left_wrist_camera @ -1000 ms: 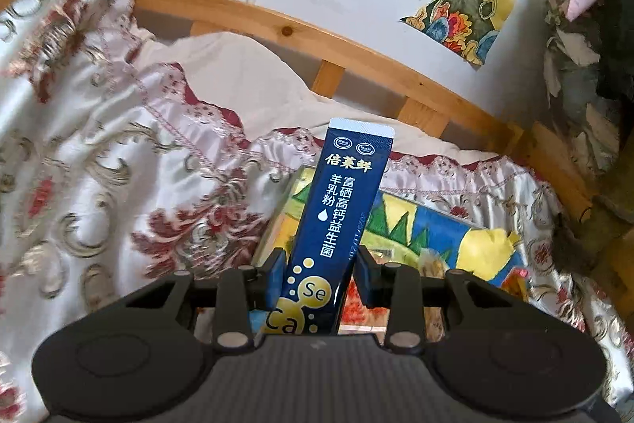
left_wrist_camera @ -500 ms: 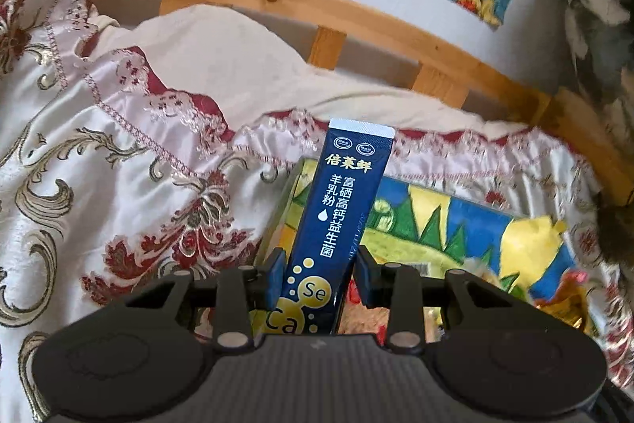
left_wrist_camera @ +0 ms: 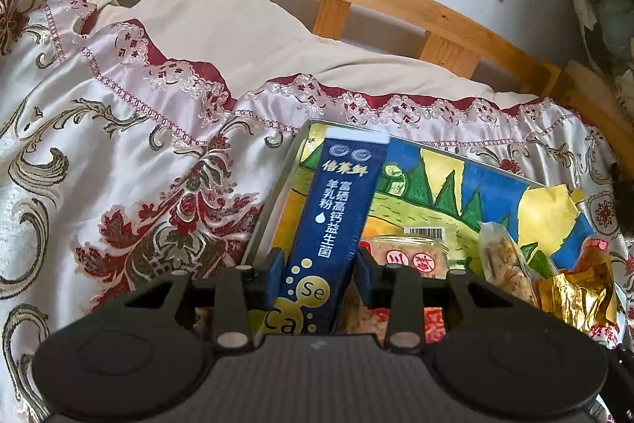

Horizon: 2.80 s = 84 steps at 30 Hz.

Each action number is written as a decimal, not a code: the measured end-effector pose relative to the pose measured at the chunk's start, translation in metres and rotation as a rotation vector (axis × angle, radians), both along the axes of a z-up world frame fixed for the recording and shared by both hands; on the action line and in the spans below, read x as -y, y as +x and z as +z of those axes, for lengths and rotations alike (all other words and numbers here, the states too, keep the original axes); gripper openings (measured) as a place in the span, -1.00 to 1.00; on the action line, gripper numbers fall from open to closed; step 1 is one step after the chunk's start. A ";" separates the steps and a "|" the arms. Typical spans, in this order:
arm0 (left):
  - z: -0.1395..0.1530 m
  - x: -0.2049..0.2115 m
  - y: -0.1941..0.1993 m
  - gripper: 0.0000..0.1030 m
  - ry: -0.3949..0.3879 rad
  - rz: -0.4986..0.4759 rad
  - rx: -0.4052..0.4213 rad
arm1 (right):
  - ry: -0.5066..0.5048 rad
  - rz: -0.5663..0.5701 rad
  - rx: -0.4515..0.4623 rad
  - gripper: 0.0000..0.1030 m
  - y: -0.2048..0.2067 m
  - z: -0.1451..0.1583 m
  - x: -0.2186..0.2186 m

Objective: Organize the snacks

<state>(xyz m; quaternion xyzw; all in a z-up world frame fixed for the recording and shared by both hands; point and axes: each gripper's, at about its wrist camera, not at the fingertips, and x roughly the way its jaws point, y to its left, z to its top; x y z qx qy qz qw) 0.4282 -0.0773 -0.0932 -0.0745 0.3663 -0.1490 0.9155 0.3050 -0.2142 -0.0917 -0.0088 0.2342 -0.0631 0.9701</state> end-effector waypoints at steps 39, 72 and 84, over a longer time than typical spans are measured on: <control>0.118 -0.039 -0.156 0.99 0.042 0.095 0.354 | 0.059 -0.105 0.348 0.93 -0.130 0.123 0.037; 0.123 -0.073 -0.327 0.99 0.138 0.157 0.355 | 0.055 -0.074 0.270 0.98 -0.283 0.130 0.021; 0.123 -0.085 -0.366 0.99 0.125 0.166 0.363 | 0.074 -0.037 0.230 0.98 -0.312 0.130 0.012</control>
